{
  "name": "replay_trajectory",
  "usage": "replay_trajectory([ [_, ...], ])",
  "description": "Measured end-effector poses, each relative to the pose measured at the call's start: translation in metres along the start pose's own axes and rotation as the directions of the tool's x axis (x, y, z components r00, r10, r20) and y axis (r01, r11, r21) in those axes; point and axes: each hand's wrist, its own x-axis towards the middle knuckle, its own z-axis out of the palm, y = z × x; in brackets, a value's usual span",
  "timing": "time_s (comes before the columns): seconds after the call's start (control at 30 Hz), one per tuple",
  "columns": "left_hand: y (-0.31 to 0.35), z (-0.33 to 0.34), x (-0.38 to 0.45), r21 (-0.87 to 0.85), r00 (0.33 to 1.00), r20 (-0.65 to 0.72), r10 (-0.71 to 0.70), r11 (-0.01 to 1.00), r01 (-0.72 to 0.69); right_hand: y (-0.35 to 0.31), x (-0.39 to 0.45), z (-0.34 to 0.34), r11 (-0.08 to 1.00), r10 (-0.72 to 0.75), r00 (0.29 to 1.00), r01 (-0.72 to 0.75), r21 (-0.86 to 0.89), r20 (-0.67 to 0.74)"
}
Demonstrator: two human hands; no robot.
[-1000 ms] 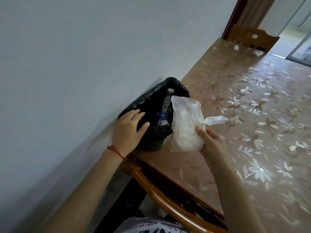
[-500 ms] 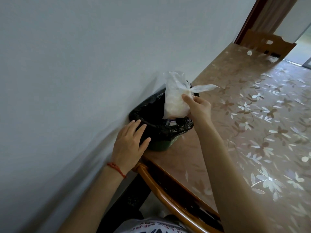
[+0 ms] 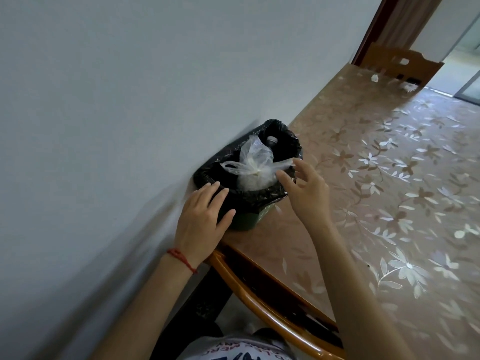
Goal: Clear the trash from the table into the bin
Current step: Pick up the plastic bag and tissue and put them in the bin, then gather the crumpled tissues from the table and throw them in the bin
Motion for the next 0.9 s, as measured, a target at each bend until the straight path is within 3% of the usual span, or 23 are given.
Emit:
replay_trajectory([
  [0.2, 0.014, 0.007, -0.008, -0.016, 0.996, 0.023, 0.082, 0.997, -0.081, 0.039, -0.059, -0.019, 0.932, -0.096, 0.995, 0.097, -0.349, 0.019],
  [0.37, 0.027, 0.02, -0.015, -0.042, 0.982, 0.1, 0.163, 0.986, -0.159, 0.066, -0.091, -0.03, 0.832, -0.096, 0.995, 0.077, -0.549, -0.007],
  [0.6, 0.053, 0.039, -0.018, -0.051, 0.935, 0.173, 0.309, 0.951, -0.304, 0.092, -0.138, -0.057, 0.757, 0.01, 0.992, -0.088, -0.648, -0.123],
  [0.9, 0.124, 0.067, -0.028, -0.054, 0.838, 0.254, 0.482, 0.873, -0.486, 0.125, -0.199, -0.115, 0.729, 0.131, 0.934, -0.318, -0.606, -0.333],
])
